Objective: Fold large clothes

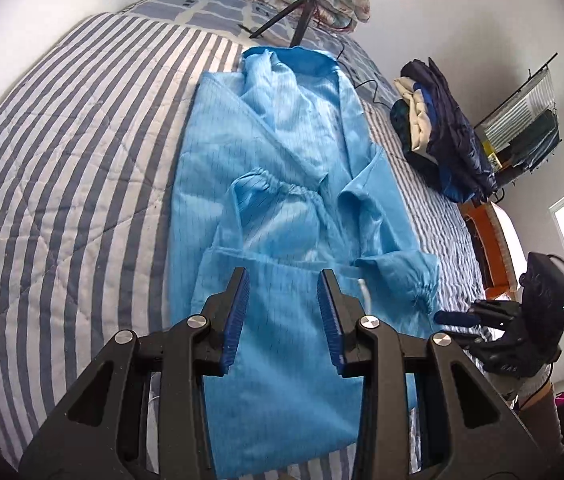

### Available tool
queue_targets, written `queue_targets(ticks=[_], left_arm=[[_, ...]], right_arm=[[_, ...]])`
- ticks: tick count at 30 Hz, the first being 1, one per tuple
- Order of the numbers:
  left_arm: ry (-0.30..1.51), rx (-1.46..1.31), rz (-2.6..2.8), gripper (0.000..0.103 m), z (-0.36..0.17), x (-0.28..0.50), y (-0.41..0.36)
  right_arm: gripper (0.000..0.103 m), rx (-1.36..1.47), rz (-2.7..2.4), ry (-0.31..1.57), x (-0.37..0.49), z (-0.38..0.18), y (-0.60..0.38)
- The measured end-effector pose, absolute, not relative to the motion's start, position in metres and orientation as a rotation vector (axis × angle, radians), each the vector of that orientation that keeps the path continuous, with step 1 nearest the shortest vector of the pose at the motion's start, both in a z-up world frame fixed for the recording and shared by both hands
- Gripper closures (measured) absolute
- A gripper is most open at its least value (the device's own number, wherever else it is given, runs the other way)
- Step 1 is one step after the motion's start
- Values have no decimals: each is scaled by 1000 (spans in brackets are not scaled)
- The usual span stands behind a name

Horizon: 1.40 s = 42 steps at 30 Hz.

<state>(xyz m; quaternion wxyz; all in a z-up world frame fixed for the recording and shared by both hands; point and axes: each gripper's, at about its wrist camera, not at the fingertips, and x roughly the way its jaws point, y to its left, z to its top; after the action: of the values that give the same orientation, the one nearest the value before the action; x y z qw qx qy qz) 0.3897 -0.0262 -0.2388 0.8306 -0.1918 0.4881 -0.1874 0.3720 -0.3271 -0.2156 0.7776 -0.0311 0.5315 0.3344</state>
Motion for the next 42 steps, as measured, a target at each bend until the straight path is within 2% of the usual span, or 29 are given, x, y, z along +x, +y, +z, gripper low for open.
queue_targets(ticks=[4, 10, 11, 13, 14, 15, 17, 19, 22, 26, 30, 35, 36, 37, 38, 39, 42], left_arm=[[1040, -415, -383, 69, -239, 387, -21], [1044, -424, -364, 69, -237, 388, -13], [1044, -422, -359, 69, -236, 388, -12], [1041, -419, -350, 68, -233, 386, -8], [1040, -420, -346, 69, -231, 385, -6], [1040, -422, -342, 68, -231, 384, -4], [1045, -431, -338, 57, -230, 380, 3], [1063, -439, -342, 52, -232, 376, 10], [1103, -465, -366, 51, -240, 372, 16], [1188, -440, -391, 51, -256, 367, 15], [1202, -471, -409, 51, -273, 347, 21], [1214, -512, -418, 52, -298, 326, 16], [1204, -510, -412, 56, -299, 323, 14], [1194, -495, -401, 71, -300, 320, 12], [1180, -467, -374, 79, -299, 318, 10], [1166, -438, -344, 81, -299, 316, 6], [1125, -342, -260, 84, -303, 310, -5]], right_arm=[[75, -153, 672, 1187, 377, -235, -315], [75, -55, 428, 996, 410, -212, -327], [73, -36, 382, 944, 414, -204, -330], [60, 10, 336, 898, 418, -192, -335], [59, 40, 324, 880, 419, -186, -339], [59, 61, 325, 880, 420, -182, -342], [58, 107, 330, 906, 422, -176, -349], [56, 127, 340, 928, 418, -168, -352], [47, 126, 370, 982, 410, -167, -359], [47, 99, 377, 1036, 375, -176, -373], [48, 227, 392, 1088, 327, -201, -401], [60, 332, 424, 1136, 304, -234, -403], [68, 338, 429, 1137, 302, -236, -400], [80, 332, 436, 1136, 300, -238, -396], [87, 319, 443, 1133, 298, -238, -392], [99, 287, 441, 1127, 295, -238, -387], [102, 157, 342, 1174, 289, -252, -374]])
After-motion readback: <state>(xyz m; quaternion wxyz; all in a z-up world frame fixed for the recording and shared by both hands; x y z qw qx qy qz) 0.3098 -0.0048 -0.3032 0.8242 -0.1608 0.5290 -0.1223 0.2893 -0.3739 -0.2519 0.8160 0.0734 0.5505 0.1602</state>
